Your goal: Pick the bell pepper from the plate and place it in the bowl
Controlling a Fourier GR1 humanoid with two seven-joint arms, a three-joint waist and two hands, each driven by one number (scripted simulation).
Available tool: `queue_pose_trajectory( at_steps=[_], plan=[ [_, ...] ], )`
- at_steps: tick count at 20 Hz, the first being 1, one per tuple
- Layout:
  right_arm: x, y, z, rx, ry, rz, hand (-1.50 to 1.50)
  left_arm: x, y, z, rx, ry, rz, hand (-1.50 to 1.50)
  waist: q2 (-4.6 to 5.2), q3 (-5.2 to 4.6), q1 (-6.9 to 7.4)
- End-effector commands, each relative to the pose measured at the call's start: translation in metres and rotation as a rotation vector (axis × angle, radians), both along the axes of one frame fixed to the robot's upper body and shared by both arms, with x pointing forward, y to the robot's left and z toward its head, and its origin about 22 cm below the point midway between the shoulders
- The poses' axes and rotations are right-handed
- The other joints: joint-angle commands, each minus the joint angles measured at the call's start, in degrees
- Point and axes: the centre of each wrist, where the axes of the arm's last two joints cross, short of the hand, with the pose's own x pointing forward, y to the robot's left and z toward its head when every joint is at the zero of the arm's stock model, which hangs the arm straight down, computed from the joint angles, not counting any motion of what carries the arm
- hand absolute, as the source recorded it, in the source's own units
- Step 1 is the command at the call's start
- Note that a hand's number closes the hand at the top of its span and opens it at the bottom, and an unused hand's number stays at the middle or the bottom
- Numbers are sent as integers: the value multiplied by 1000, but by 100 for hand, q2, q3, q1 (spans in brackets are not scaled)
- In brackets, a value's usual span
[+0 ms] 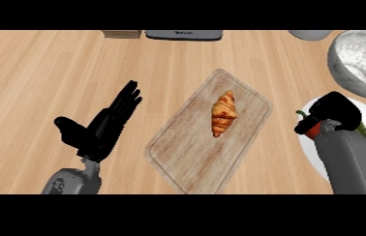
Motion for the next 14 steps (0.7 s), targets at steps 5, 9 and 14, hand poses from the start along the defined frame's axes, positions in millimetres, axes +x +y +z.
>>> queue_pose_trajectory(
  at_steps=[5,9,14],
  plan=[
    [49,80,32,-128,-11,346,150,4,-4,-2,-24,5,23,0,20,53,-92],
    [42,100,81,-105,-149,352,150,-8,-1,-12,9,2,33,0,-19,49,-207],
    [32,117,129,-153,-317,333,150,-11,9,-2,-8,8,32,0,-25,50,-205]
  ],
)
